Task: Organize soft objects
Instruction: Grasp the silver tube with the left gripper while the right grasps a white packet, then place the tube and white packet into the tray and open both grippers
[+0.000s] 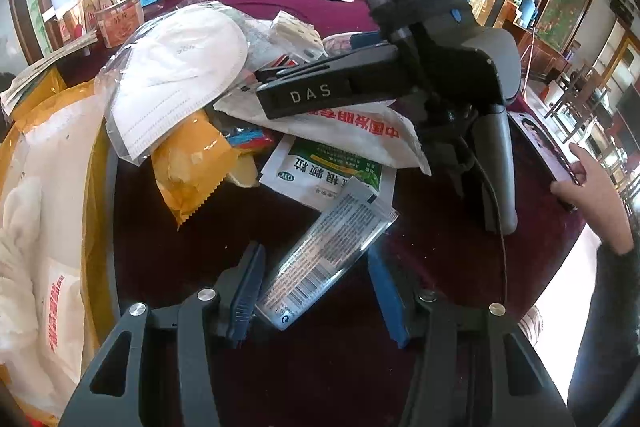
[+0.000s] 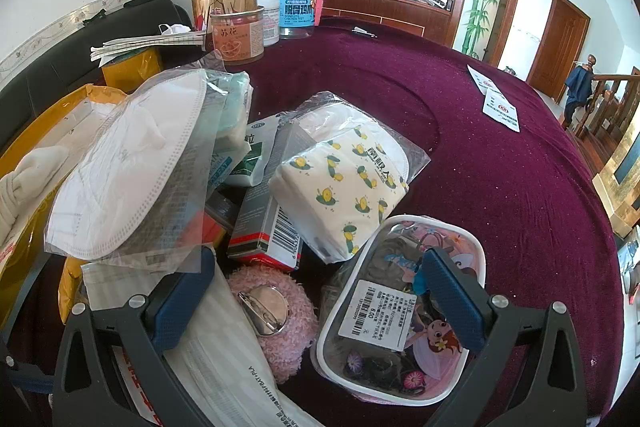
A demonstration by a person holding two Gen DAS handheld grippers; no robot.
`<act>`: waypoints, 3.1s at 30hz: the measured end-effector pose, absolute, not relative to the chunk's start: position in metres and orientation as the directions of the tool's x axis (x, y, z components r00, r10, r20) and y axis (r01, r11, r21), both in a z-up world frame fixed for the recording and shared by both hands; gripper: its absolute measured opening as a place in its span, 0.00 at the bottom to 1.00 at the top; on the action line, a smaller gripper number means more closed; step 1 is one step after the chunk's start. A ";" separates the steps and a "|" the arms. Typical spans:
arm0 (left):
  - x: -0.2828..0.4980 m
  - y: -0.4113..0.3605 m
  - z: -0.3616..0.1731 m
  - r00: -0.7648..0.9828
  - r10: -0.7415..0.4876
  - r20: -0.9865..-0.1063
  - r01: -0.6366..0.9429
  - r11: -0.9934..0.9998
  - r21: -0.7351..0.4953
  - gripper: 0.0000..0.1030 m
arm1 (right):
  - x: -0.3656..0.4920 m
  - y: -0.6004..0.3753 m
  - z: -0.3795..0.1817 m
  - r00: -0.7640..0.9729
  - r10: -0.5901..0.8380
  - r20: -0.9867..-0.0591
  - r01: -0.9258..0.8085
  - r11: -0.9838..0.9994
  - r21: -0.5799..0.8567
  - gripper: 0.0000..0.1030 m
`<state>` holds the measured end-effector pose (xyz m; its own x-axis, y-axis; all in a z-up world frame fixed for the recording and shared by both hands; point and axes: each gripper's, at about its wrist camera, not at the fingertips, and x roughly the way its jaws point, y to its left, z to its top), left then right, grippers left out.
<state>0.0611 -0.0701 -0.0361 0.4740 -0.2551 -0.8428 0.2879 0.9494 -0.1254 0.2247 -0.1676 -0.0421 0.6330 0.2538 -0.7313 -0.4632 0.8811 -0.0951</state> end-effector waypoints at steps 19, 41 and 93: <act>0.056 -0.067 -0.035 0.483 -0.267 -0.834 0.286 0.948 -0.138 0.56 | 0.224 -0.167 -0.043 0.633 0.254 -0.731 -0.463 0.881 -0.094 1.00; 0.069 -0.075 -0.036 0.478 -0.234 -0.846 0.319 0.944 -0.081 0.60 | 0.226 -0.168 -0.043 0.633 0.256 -0.731 -0.464 0.881 -0.093 1.00; 0.049 0.012 0.004 0.544 -0.394 -0.741 0.072 0.902 -0.426 0.28 | 0.097 -0.204 -0.021 0.539 0.547 -0.641 -0.495 0.821 0.284 0.53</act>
